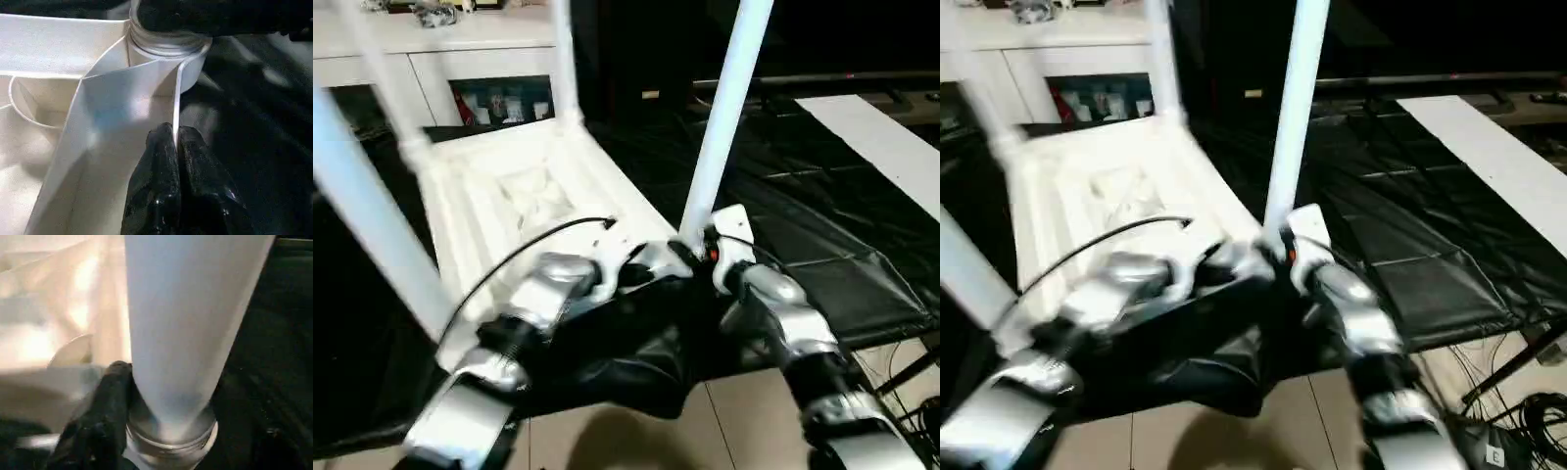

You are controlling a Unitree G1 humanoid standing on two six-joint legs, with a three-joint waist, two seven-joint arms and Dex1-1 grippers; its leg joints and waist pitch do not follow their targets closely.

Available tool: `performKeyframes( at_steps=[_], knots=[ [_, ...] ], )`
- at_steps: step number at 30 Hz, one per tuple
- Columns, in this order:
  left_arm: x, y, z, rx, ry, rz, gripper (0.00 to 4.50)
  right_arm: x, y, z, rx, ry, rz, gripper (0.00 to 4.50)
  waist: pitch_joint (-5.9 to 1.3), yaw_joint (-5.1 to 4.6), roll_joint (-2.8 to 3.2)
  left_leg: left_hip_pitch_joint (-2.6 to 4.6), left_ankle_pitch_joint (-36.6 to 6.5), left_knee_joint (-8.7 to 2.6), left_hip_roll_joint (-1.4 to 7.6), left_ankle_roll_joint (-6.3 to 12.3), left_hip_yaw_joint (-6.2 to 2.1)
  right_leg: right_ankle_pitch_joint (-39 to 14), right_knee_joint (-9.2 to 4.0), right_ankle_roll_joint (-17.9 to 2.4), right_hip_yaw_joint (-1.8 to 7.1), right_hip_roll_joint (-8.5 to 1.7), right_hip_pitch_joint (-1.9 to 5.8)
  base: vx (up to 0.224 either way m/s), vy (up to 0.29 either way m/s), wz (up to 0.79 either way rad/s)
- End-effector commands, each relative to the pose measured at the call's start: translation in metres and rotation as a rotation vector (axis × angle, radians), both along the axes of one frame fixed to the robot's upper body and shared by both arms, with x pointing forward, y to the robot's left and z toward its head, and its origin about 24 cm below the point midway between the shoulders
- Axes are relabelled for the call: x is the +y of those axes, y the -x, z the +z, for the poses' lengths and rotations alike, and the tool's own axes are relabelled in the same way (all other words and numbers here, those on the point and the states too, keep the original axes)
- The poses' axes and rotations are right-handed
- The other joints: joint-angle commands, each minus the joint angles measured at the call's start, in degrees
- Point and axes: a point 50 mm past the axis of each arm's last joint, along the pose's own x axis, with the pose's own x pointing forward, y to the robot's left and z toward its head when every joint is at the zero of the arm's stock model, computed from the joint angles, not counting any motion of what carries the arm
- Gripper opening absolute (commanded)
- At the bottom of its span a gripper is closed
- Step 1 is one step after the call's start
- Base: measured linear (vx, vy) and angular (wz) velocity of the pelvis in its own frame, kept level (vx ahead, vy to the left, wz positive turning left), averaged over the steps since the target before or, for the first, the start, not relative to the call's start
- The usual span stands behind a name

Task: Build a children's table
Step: Rotate leg to tighten

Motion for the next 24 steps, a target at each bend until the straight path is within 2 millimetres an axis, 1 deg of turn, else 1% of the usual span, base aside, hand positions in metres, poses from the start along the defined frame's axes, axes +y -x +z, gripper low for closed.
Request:
performKeyframes(
  at_steps=[1,2,3,5,6,7,8,9,10,11,12,13,14,15,16,17,18,19,20,21,22,23,24],
  knots=[
    [0.008,-0.006,-0.005,-0.018,-0.024,0.14,0.0,0.011,0.008,-0.025,0.125,0.012,-0.036,2.35,-2.91,-0.2,-0.5,0.57,-21.4,-4.46,-0.03,-0.99,-0.35,-24.6,-5.46,-7.6,0.85,-1.53,1.52,0.0,0.0,0.0],
    [0.008,-0.006,-0.005,-0.019,-0.026,0.14,0.0,0.012,0.008,-0.025,0.125,0.009,-0.037,2.35,-2.88,-0.16,-0.48,0.49,-21.3,-4.45,-0.06,-0.72,-0.32,-24.0,-5.47,-7.7,0.87,-1.54,1.51,0.0,0.0,0.0],
    [0.008,-0.007,-0.006,-0.021,-0.044,0.131,0.0,0.019,0.006,-0.02,0.105,-0.027,-0.019,2.35,-2.92,-0.14,-0.48,0.23,-20.8,-4.51,0.02,-0.34,-0.33,-22.5,-5.32,-8.0,0.91,-1.57,1.74,0.0,0.0,0.0],
    [0.01,-0.007,-0.006,-0.021,-0.06,0.114,0.0,0.024,0.004,-0.014,0.066,-0.057,0.035,2.35,-3.05,0.01,-0.47,0.23,-19.9,-4.48,0.15,0.16,-0.28,-20.0,-5.06,-8.7,0.95,-1.61,1.89,0.0,0.0,0.0],
    [0.012,-0.006,-0.006,-0.017,-0.069,0.099,0.0,0.026,0.005,-0.009,0.044,-0.086,0.074,2.35,-3.1,0.02,-0.56,-0.01,-18.7,-4.46,0.17,0.53,-0.25,-17.8,-4.8,-9.3,0.99,-1.59,2.15,0.0,0.0,0.0],
    [0.012,-0.006,-0.007,-0.013,-0.074,0.096,0.0,0.028,0.004,-0.008,0.035,-0.099,0.084,2.35,-3.06,-0.06,-0.55,-0.25,-18.3,-4.51,0.14,0.97,-0.25,-17.1,-4.68,-9.5,0.92,-1.56,2.33,0.0,0.0,0.0],
    [0.017,-0.005,-0.008,-0.005,-0.092,0.072,0.0,0.027,0.004,0.001,-0.02,-0.158,0.128,2.68,-3.08,-0.07,-0.55,-0.26,-18.3,-4.51,0.11,1.21,-0.23,-17.2,-4.7,-9.6,0.87,-1.58,2.41,0.0,0.0,0.0],
    [0.017,-0.005,-0.008,-0.005,-0.092,0.072,0.0,0.027,0.004,0.001,-0.02,-0.158,0.128,2.77,-3.17,-0.18,-0.64,-0.34,-17.8,-4.42,0.12,1.66,-0.2,-16.6,-4.68,-9.7,0.91,-1.7,2.52,0.0,0.0,0.0],
    [0.02,-0.004,-0.008,-0.005,-0.094,0.032,0.0,0.022,0.004,0.007,-0.056,-0.161,0.152,2.76,-3.16,-0.34,-0.63,-0.43,-17.3,-4.44,0.12,1.82,-0.22,-16.3,-4.68,-9.9,0.91,-1.71,2.59,0.0,0.0,0.0],
    [0.02,-0.003,-0.008,-0.009,-0.09,0.015,0.0,0.02,0.004,0.007,-0.06,-0.158,0.159,2.76,-3.25,-0.38,-0.62,-0.35,-16.2,-4.36,0.14,2.22,-0.15,-15.1,-4.65,-10.5,0.9,-1.69,2.63,0.0,0.0,0.0],
    [0.019,-0.002,-0.007,-0.016,-0.084,-0.009,0.0,0.019,0.004,0.008,-0.064,-0.155,0.171,2.8,-3.32,-0.4,-0.87,-0.31,-14.6,-4.23,0.22,2.65,-0.06,-13.7,-4.43,-11.4,0.95,-1.8,2.66,0.0,0.0,0.0],
    [0.021,-0.002,-0.008,-0.015,-0.078,-0.025,0.0,0.014,0.004,0.011,-0.072,-0.163,0.191,3.02,-3.34,-0.45,-0.87,-0.3,-13.6,-4.14,0.25,2.98,0.03,-12.4,-4.32,-12.1,0.93,-1.73,2.74,0.0,0.0,0.0],
    [0.021,-0.002,-0.008,-0.015,-0.078,-0.025,0.0,0.014,0.004,0.011,-0.072,-0.163,0.191,3.15,-3.37,-0.44,-0.81,-0.26,-13.2,-4.04,0.28,3.19,0.08,-11.7,-4.22,-12.5,0.96,-1.77,2.72,0.0,0.0,0.0],
    [0.021,0.002,-0.006,-0.028,-0.06,-0.108,0.0,0.009,0.007,0.014,-0.08,-0.151,0.259,3.15,-3.28,-0.37,-0.77,-0.2,-12.8,-4.09,0.33,3.61,0.09,-11.2,-4.27,-13.0,0.92,-1.73,2.71,0.0,0.0,0.0],
    [0.023,0.003,-0.007,-0.02,-0.056,-0.123,0.0,0.006,0.008,0.015,-0.081,-0.141,0.291,3.23,-3.33,-0.34,-0.85,-0.37,-12.5,-4.03,0.33,3.87,0.09,-10.7,-4.14,-13.0,0.92,-1.74,2.96,0.0,0.0,0.0],
    [0.026,0.008,-0.005,-0.021,-0.044,-0.194,0.0,-0.003,0.014,0.016,-0.079,-0.098,0.402,3.32,-3.42,-0.13,-0.71,-0.17,-11.5,-3.97,0.53,4.51,0.11,-8.6,-3.99,-13.6,0.92,-1.74,3.0,0.0,0.0,0.0],
    [0.026,0.008,-0.005,-0.02,-0.042,-0.202,0.0,-0.004,0.015,0.017,-0.079,-0.092,0.414,3.32,-3.43,-0.06,-0.79,-0.18,-11.0,-3.86,0.58,4.85,0.15,-7.3,-3.83,-14.0,0.95,-1.68,3.09,0.0,0.0,0.0],
    [0.028,0.011,-0.005,-0.008,-0.035,-0.236,0.0,-0.009,0.02,0.017,-0.077,-0.055,0.486,3.32,-3.32,0.08,-0.7,-0.16,-11.1,-3.87,0.61,5.32,0.3,-6.8,-3.81,-14.6,1.01,-1.71,2.86,0.0,0.0,0.0],
    [0.03,0.015,-0.003,-0.009,-0.021,-0.293,0.0,-0.017,0.025,0.016,-0.071,-0.012,0.542,3.32,-3.34,0.27,-0.7,0.0,-11.6,-3.88,0.71,5.27,0.32,-7.3,-3.83,-14.8,0.98,-1.79,2.84,0.0,0.0,0.0],
    [0.03,0.016,-0.003,-0.01,-0.019,-0.306,0.0,-0.019,0.026,0.016,-0.069,-0.004,0.554,3.32,-3.2,0.62,-0.82,-0.01,-12.1,-3.94,0.78,5.1,0.34,-8.5,-3.9,-14.7,1.01,-1.84,2.93,0.0,0.0,0.0],
    [0.032,0.02,-0.002,-0.009,-0.006,-0.36,0.0,-0.026,0.03,0.015,-0.06,0.028,0.602,3.32,-3.18,0.71,-0.88,-0.08,-12.3,-3.98,0.76,4.96,0.28,-9.2,-3.9,-14.6,0.99,-1.88,2.93,0.0,0.0,0.0],
    [0.034,0.026,0.0,0.001,0.016,-0.432,0.0,-0.036,0.034,0.015,-0.044,0.064,0.655,3.32,-3.16,0.88,-0.78,0.18,-13.2,-4.09,0.97,4.56,0.29,-10.5,-3.97,-14.4,1.05,-1.91,2.8,0.0,0.0,0.0],
    [0.036,0.029,0.0,0.009,0.027,-0.46,0.0,-0.039,0.036,0.016,-0.038,0.074,0.674,3.32,-3.03,0.89,-0.82,0.16,-13.8,-4.18,0.99,4.35,0.3,-11.0,-4.0,-14.4,1.11,-1.83,2.7,0.0,0.0,0.0]
  ],
)
